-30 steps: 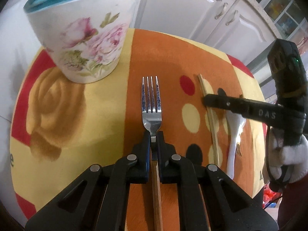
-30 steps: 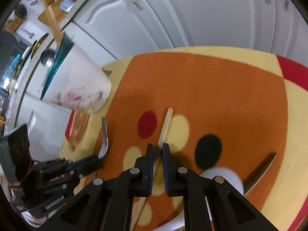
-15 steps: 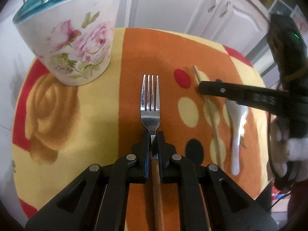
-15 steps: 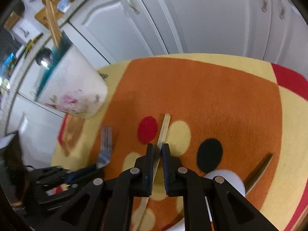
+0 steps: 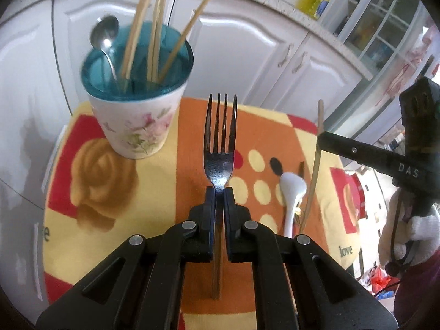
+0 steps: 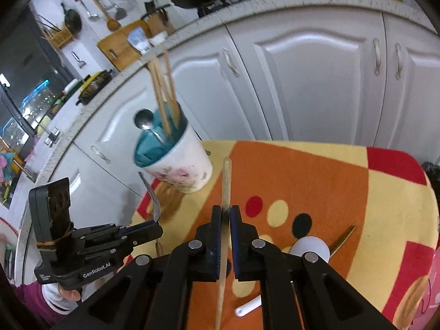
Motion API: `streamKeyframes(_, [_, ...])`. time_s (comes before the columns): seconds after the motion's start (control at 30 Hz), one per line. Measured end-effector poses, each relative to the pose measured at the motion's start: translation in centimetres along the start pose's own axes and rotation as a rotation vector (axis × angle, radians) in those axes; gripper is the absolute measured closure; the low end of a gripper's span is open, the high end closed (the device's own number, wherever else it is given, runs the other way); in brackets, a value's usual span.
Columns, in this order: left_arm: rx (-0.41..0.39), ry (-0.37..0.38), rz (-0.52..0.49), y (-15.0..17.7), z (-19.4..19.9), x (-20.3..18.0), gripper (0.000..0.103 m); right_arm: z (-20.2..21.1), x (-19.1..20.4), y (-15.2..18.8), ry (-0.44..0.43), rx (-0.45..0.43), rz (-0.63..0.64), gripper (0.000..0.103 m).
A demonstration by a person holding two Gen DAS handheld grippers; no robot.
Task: Organize utensils
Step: 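Lift the fork with the left tool while the right tool carries the chopstick to the holder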
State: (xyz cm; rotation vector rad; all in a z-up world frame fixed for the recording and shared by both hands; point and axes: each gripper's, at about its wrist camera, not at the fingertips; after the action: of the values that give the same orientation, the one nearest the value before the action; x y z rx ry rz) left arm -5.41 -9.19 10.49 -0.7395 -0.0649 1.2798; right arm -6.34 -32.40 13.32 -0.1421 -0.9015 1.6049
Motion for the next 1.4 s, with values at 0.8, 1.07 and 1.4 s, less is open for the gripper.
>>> streamKeyframes(0.8, [-0.135,0.002,0.024,0.2,6.6,1.1,0.099,-13.7,-4.2,0.7,0.208,0.246,-0.043,0.085])
streamKeyframes(1.07, [-0.177,0.001,0.055,-0.5,8.0,2.4,0.099,-7.5,-3.5,0.1,0.154,0.101,-0.053,0.097])
streamKeyframes(1.4, [-0.270,-0.013,0.074,-2.9,10.9,3.4,0.099,2.3,0.2,-2.6,0.033,-0.120,-0.020,0.097])
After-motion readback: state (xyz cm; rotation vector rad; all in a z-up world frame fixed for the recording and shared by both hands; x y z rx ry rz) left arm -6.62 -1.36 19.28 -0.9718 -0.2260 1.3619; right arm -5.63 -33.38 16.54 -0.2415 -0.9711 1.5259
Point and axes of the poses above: each gripper's, at about its wrist camera, not at the fingertips, and z roughly against the way its jaws point, x to its left, y to its underside, and after that the axes turned 4 degrees about z, right-handed
